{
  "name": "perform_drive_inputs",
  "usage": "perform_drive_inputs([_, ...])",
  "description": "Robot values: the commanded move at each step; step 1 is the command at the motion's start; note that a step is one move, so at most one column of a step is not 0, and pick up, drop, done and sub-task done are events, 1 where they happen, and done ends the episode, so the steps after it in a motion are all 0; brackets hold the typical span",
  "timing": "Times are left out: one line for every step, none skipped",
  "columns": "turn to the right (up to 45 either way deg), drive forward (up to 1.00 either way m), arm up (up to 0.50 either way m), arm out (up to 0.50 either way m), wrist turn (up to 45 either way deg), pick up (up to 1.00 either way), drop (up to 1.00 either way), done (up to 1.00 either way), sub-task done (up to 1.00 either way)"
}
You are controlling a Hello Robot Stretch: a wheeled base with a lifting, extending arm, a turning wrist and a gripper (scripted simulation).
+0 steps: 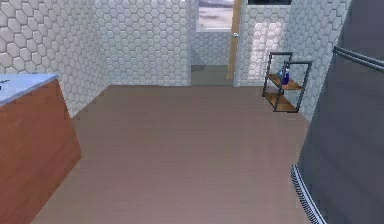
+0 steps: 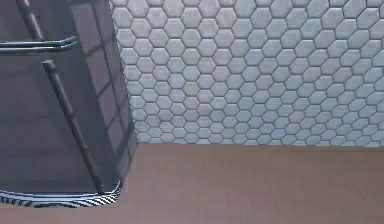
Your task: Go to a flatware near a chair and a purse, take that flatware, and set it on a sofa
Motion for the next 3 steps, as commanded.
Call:
perform_drive_inputs([0.0, 0.1, 0.0, 0.0, 0.0, 0.0, 0.0, 0.0, 0.0])
perform_drive_inputs([45.0, 0.0, 0.0, 0.0, 0.0, 0.0, 0.0, 0.0, 0.0])
perform_drive_inputs([21.0, 0.0, 0.0, 0.0, 0.0, 0.0, 0.0, 0.0, 0.0])
